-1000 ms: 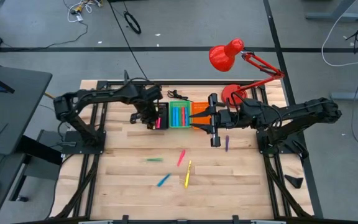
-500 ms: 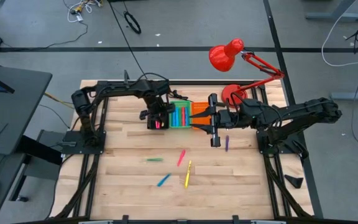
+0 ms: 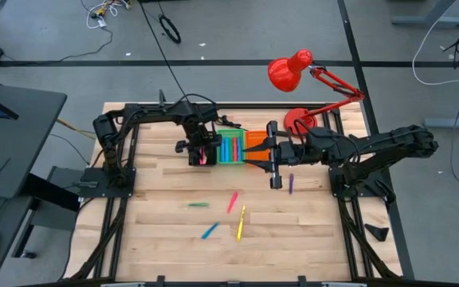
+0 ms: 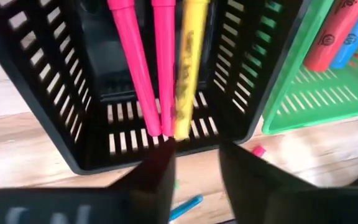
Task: Pick & Place Markers
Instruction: Put the top large yellow pen into the black bin, then put the large yellow pen into the black bin
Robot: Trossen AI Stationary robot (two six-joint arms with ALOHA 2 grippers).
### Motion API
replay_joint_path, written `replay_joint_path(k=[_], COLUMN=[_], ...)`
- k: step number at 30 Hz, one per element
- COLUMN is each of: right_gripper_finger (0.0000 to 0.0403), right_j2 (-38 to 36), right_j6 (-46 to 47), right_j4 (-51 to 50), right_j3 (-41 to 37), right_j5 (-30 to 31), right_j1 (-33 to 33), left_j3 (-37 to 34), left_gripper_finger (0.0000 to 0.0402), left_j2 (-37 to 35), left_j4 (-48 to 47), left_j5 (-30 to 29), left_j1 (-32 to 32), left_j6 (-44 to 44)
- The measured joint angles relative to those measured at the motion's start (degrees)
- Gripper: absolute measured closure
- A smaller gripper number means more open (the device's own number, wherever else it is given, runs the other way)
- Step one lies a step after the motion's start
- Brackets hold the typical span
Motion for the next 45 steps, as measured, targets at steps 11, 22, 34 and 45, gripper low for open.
replay_joint_path(k=[11,22,34,45], right_gripper_finger=[0.0282,0.0223,0.013,0.0131], right_j2=[0.0,0.0,0.0,4.9], right_j6=[0.0,0.0,3.2,-2.0], right_j4=[-4.5,-8.8,-14.9,-41.1], right_j3=[0.0,0.0,0.0,13.1], right_j5=[0.0,-4.5,-8.9,-11.2], right_j1=[0.0,0.0,-0.2,-1.1], left_j3=[0.0,0.0,0.0,0.0], left_gripper_finger=[0.0154,0.015,0.015,0.015], left_j2=[-1.5,-12.1,-21.4,-24.2], left_j4=[0.0,0.6,1.5,1.4], left_j5=[-0.9,-12.0,-14.6,-14.4], left_j1=[0.2,-2.6,-8.1,-16.8], left_j6=[3.1,11.2,21.0,29.9])
